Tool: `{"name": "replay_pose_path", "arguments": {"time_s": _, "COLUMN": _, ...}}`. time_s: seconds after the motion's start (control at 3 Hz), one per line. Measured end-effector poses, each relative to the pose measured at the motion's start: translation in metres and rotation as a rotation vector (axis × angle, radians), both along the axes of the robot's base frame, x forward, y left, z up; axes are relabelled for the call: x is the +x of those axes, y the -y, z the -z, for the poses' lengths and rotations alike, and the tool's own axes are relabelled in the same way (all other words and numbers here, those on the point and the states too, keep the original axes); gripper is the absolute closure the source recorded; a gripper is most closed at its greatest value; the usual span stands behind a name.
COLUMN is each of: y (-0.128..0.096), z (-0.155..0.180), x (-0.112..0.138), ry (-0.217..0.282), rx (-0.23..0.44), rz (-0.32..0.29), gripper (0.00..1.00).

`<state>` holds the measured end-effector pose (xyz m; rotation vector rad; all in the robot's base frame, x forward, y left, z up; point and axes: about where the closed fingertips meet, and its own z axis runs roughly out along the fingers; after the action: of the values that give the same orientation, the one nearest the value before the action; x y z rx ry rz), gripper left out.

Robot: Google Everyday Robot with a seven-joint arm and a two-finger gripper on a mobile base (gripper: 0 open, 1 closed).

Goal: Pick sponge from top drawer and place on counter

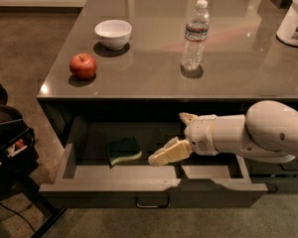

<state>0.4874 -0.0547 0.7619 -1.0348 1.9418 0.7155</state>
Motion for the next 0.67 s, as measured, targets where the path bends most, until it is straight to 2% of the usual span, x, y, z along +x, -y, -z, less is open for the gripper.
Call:
{"name": "replay_pose_path", "arguments": {"time_s": 0.33, "y": 0.001, "z": 0.004, "x": 0.004, "ry": 0.052, "rx": -0.021, "rz": 0.047, "gripper": 0.00}}
{"name": "replay_pose_path", "arguments": {"time_s": 0.67, "y": -0.008, "z": 0.012, "x": 0.023, "ry": 0.169, "rx": -0.054, "rz": 0.089, "gripper": 0.00}}
